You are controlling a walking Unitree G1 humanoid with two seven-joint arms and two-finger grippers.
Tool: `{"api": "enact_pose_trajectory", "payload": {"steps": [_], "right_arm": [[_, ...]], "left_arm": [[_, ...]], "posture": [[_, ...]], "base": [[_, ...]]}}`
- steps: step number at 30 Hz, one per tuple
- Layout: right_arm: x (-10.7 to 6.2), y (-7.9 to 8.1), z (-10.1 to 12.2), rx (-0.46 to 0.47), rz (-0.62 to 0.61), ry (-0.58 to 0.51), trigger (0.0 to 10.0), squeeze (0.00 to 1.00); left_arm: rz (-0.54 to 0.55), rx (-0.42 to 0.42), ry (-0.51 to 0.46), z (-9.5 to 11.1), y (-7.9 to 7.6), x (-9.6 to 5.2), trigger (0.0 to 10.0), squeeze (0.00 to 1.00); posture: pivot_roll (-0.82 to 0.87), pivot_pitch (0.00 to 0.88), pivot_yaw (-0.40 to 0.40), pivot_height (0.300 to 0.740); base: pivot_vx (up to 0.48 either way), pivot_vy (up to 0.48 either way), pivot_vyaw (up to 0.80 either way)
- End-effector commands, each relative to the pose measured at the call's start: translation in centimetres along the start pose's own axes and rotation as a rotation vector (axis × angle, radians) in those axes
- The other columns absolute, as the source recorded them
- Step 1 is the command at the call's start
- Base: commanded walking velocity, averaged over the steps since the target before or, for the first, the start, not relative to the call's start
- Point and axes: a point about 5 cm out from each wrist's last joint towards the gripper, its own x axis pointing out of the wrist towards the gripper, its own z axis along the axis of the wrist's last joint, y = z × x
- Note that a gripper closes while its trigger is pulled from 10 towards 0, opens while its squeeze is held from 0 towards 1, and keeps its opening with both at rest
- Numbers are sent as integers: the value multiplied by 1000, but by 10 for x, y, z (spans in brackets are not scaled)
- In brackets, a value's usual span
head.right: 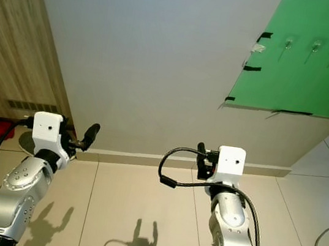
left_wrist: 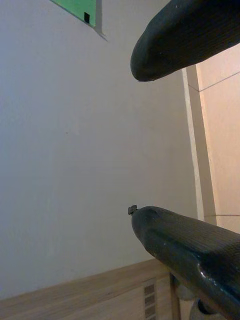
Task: Hang keys on a hook
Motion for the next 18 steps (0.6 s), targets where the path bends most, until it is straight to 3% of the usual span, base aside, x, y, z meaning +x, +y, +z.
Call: {"api": "enact_pose_trajectory", "payload": {"steps": [1, 7, 9, 18], "right_arm": [[0, -2, 0, 5, -12, 8, 10000, 0], [3, 2, 2, 26, 6, 10, 10000, 0], [8, 9, 6, 54, 56, 0, 10000, 0], [9, 1, 6, 2, 15, -24, 10000, 0]], "left_arm": [[-3, 7, 2, 1, -2, 1, 10000, 0], [-4, 12, 15, -1, -3, 6, 10000, 0], [-28, 27, 22, 0, -5, 14, 10000, 0], [-23, 4, 11, -2, -3, 22, 10000, 0]], "posture": [[23, 0, -10, 740], [20, 0, -14, 740], [19, 0, -13, 740], [12, 0, -25, 740]], "base": [[0, 0, 0], [0, 0, 0], [0, 0, -631], [0, 0, -626]]}}
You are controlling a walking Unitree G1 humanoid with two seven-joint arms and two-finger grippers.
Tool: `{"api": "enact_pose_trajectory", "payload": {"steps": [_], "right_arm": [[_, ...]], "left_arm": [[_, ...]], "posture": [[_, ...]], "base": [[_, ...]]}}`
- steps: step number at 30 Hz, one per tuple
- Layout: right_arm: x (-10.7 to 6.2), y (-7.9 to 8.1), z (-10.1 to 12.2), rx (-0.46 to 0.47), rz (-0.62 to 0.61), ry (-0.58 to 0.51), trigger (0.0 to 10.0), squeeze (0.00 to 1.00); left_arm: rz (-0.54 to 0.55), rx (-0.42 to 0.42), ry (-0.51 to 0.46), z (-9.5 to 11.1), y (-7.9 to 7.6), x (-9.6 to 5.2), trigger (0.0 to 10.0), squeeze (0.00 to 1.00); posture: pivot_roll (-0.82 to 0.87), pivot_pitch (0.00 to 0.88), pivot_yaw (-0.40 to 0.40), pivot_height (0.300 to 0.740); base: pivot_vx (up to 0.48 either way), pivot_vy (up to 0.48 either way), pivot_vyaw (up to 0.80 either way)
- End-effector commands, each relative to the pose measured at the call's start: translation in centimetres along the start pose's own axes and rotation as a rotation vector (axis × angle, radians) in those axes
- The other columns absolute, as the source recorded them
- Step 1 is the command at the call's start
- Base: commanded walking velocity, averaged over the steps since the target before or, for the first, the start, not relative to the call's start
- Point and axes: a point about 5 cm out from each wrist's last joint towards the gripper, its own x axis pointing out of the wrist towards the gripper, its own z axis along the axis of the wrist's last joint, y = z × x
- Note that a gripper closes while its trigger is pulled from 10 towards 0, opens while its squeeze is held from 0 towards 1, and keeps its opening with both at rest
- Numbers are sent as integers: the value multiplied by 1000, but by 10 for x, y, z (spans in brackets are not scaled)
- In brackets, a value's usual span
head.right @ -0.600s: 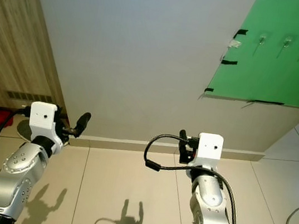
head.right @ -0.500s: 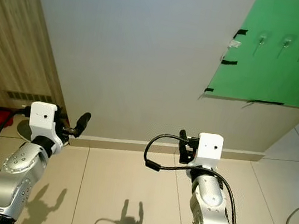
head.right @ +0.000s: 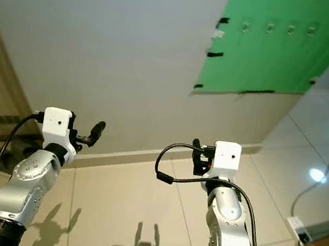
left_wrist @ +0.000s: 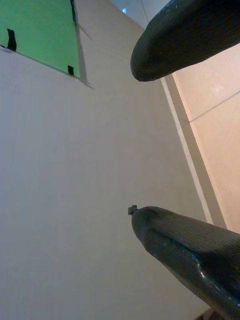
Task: Hang keys on a hook
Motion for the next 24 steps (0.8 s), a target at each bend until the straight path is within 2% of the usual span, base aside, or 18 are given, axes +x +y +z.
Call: {"api": "enact_pose_trajectory", "payload": {"steps": [1, 2, 4, 5, 8, 15, 24], "right_arm": [[-1, -5, 5, -92, -20, -48, 10000, 0], [-1, -3, 4, -88, -16, -51, 10000, 0], [-1, -7, 0, 10, -39, -20, 10000, 0], [-1, -9, 1, 21, -47, -19, 10000, 0], [-1, -10, 3, 4, -53, -39, 10000, 0], [-13, -24, -1, 0, -151, -56, 10000, 0], [-14, -26, 0, -10, -170, -54, 10000, 0]], "left_arm": [[-15, -21, -25, 2, -3, 2, 10000, 0], [-22, -22, -26, 1, -4, 2, 10000, 0], [-59, -3, -45, 3, -9, 4, 10000, 0], [-57, 11, -46, 3, -9, 5, 10000, 0], [-63, -8, -48, 3, -11, 8, 10000, 0], [-45, -6, -47, 5, -2, 8, 10000, 0], [-111, -22, -55, 8, -11, 13, 10000, 0]], "posture": [[7, 0, -24, 740], [7, 0, -24, 740], [2, 0, -25, 740], [2, 0, -25, 740], [-19, 0, -11, 740], [-31, 0, 2, 740], [-46, 0, 13, 740]], "base": [[0, 0, -631], [0, 0, -631], [0, 0, -631], [0, -454, -631], [84, -432, -638], [0, 0, -634], [0, 0, -632]]}}
